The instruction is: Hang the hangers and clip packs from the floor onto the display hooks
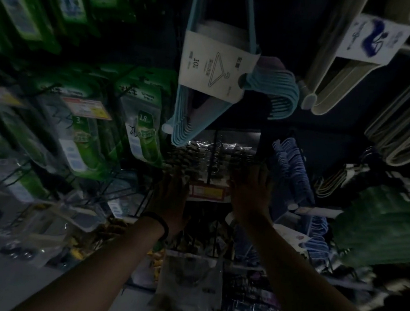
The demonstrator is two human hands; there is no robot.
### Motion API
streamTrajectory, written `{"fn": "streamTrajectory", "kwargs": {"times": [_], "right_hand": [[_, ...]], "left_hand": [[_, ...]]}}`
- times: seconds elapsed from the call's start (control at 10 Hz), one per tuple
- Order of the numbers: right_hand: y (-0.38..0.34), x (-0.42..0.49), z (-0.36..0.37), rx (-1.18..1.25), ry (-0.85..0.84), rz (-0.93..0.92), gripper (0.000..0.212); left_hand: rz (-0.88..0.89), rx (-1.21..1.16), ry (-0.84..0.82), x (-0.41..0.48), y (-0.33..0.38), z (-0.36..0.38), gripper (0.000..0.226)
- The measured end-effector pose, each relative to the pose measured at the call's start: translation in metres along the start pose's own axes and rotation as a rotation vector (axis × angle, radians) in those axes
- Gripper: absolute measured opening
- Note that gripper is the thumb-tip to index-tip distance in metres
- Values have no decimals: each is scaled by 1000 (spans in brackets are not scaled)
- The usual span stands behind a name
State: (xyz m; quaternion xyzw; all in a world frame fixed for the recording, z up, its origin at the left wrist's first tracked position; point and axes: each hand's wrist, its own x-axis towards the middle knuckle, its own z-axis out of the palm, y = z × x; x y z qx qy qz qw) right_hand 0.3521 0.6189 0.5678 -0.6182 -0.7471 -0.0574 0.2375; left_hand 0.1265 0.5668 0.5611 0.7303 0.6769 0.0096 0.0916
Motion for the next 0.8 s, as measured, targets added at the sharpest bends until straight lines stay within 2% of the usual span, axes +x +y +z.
{"fn": "streamTrajectory", "kwargs": {"times": [0.1,0.3,0.4,0.5,0.6,0.7,0.8], "right_hand": [[-3,14,4,192,-125,38,54],[16,19,34,296,-264,-20,43],[5,11,11,268,-268,3,35],[-9,0,-12,287,-264,-4,36],[-23,-19,-38,250,-266,49,40],[-34,-56,-63,111,-235,87,48],[-48,-103,-81,119,-311,60,46]], "left_hand": [[-44,7,14,1,6,-11,109],[-78,-56,83,1,8,-20,118],[-31,-38,152,6,1,-24,95],[12,27,149,5,-6,-32,86],[-27,23,89,-9,-8,-43,63],[43,-94,82,-51,-6,-56,43],[62,-306,22,-98,-9,-57,40]]}}
